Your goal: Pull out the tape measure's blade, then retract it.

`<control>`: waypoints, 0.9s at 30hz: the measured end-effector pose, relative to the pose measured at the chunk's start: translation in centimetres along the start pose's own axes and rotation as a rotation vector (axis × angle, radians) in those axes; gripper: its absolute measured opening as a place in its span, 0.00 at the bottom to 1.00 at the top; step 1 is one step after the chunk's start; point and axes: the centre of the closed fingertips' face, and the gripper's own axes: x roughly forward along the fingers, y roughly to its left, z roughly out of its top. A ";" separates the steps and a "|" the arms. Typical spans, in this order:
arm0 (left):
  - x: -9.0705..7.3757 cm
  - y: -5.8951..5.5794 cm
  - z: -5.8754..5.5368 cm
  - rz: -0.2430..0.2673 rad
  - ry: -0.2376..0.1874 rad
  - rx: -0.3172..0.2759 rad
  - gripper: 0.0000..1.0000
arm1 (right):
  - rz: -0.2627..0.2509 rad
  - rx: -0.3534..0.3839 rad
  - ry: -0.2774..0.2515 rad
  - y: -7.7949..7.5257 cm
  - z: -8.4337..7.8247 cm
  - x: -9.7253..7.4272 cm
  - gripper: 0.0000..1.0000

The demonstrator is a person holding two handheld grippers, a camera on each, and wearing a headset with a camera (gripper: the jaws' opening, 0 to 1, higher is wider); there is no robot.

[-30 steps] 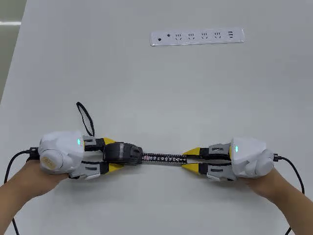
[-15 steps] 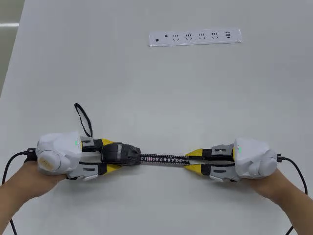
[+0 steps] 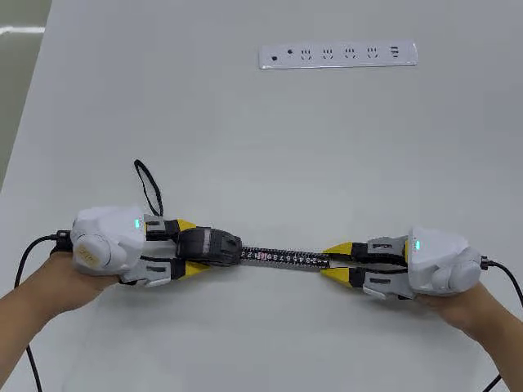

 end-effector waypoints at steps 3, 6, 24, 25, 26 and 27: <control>0.0 -0.1 0.1 0.000 0.001 0.001 0.30 | 0.002 0.001 0.001 0.0 -0.1 -0.2 0.09; 0.0 -0.1 0.1 0.000 0.001 0.000 0.30 | 0.001 0.006 0.001 0.0 -0.2 -0.5 0.09; -0.1 -0.1 0.0 0.000 0.003 -0.001 0.30 | -0.014 0.036 -0.003 -0.3 -0.7 -2.2 0.09; -0.1 -0.1 0.0 0.000 0.003 -0.001 0.30 | -0.014 0.035 -0.002 -0.3 -0.8 -2.3 0.09; -0.1 -0.1 0.0 0.000 0.003 -0.001 0.30 | -0.016 0.033 -0.002 -0.3 -0.8 -2.3 0.09; -0.1 -0.1 0.0 0.000 0.003 -0.001 0.30 | -0.017 0.035 -0.003 -0.3 -0.8 -2.4 0.09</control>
